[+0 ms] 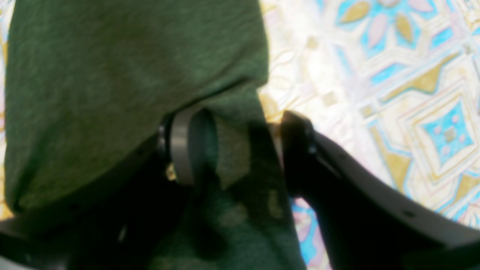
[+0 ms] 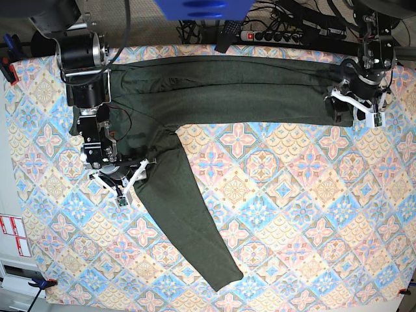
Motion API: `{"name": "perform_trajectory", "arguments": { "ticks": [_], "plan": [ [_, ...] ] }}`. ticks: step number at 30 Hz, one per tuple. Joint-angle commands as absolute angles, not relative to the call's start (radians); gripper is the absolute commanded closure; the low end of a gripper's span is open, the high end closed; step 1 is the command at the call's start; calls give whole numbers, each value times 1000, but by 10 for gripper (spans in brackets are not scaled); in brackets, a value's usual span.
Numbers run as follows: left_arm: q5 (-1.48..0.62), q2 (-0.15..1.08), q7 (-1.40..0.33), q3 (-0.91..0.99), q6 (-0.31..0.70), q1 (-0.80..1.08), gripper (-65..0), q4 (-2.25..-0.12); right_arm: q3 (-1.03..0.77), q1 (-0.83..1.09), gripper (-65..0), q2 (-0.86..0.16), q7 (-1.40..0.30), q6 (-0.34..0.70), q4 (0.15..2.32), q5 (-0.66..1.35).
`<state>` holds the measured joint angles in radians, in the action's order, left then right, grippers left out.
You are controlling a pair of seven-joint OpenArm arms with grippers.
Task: Fold the T-shirt properly
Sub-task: 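Move the right gripper to the sleeve and grasp it near the shoulder, then lay the sleeve with the right gripper across the folded strip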
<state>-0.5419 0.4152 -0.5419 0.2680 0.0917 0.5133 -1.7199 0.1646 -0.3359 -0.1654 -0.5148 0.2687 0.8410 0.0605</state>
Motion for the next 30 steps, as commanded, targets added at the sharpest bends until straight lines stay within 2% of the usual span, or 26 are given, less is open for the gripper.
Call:
{"name": "perform_trajectory", "arguments": {
  "ticks": [1, 3, 4, 8, 11, 15, 22, 30],
  "plan": [
    [-544, 430, -521, 274, 91, 516, -430, -1738, 163, -351, -307, -171, -532, 262, 843, 58],
    [-544, 430, -521, 274, 91, 516, -430, -1738, 163, -348, -268, -171, -535, 262, 846, 58],
    [-544, 430, -521, 274, 91, 518, -430, -1738, 163, -344, -229, -171, -535, 262, 848, 59],
    [-544, 430, -521, 274, 91, 518, -430, -1738, 159, -343, 0, -171, -535, 262, 855, 62],
    [-544, 430, -521, 274, 91, 516, -429, -1736, 154, -321, -7, -171, -536, 262, 958, 65],
    [-544, 430, -521, 274, 91, 516, -429, -1732, 154, -182, 0, -176, -538, 262, 1184, 65],
    [-544, 430, -521, 274, 91, 515, -429, -1732, 153, 21, 0, -177, -647, 262, 1557, 67],
    [-542, 430, -521, 272, 93, 515, -429, -1730, 102, 282, 0, -177, -719, 262, 1910, 65]
  ]
}}
